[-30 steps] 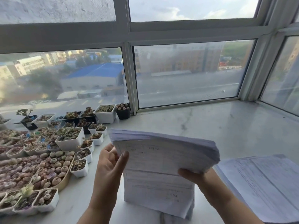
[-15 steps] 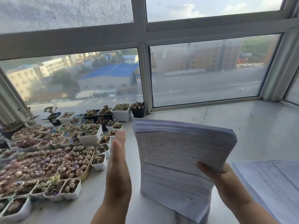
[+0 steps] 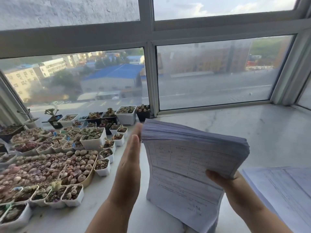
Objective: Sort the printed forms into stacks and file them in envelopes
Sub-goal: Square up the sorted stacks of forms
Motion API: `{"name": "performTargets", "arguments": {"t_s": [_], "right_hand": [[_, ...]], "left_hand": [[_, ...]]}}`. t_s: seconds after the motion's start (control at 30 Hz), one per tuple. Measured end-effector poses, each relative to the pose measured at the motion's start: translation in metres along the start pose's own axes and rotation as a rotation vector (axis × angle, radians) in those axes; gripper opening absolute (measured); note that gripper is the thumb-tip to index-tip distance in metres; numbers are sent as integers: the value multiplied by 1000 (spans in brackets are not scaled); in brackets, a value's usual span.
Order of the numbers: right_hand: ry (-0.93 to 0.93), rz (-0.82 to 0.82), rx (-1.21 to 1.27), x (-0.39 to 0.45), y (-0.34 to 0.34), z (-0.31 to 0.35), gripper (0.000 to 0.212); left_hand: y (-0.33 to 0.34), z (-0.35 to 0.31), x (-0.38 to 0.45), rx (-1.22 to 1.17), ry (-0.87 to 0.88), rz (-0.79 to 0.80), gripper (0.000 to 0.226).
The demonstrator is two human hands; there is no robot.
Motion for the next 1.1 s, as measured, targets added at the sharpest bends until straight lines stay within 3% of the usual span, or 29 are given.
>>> {"name": "performTargets", "arguments": {"t_s": [0.2, 0.27, 0.33, 0.4, 0.43, 0.5, 0.57, 0.8, 0.87, 0.97, 1.03, 1.1], "right_hand": [[40, -58, 50, 1, -5, -4, 28], [46, -78, 92, 2, -6, -4, 28], [58, -67, 156, 1, -7, -3, 30], [101, -52, 234, -2, -7, -3, 31], [132, -51, 269, -5, -7, -3, 31], [188, -65, 324, -10, -8, -3, 29], [236, -107, 351, -16, -9, -1, 29], [363, -347, 370, -41, -19, -16, 36], [391, -407, 422, -48, -17, -25, 31], [497, -499, 536, -60, -7, -45, 31], [637, -526, 626, -70, 8, -61, 36], [755, -515, 598, -82, 20, -76, 37]], "left_hand": [[0, -7, 3, -30, -1, 53, 49], [-6, -2, 9, 84, -41, -31, 48], [-6, 2, 17, 277, -123, -25, 68], [-3, 11, 24, 454, -231, 83, 93], [-3, 16, 26, 475, -294, 159, 94], [-3, 25, 25, 402, -420, 326, 69], [-4, 37, 18, 310, -533, 389, 46], [-32, 72, -38, 280, -674, 418, 31], [-46, 77, -52, 216, -665, 314, 31], [-52, 103, -75, -80, -770, 13, 24], [-43, 122, -90, 9, -778, -105, 17], [-32, 142, -106, 87, -784, -110, 27]]}}
Point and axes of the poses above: each hand's wrist, its own x-axis towards the middle knuckle, its own y-axis out of the palm, z = x × y, the point moved 4 cm from there along x, towards the middle knuckle, and after that the axes turned 15 degrees about -y, right-handed, at the moved point
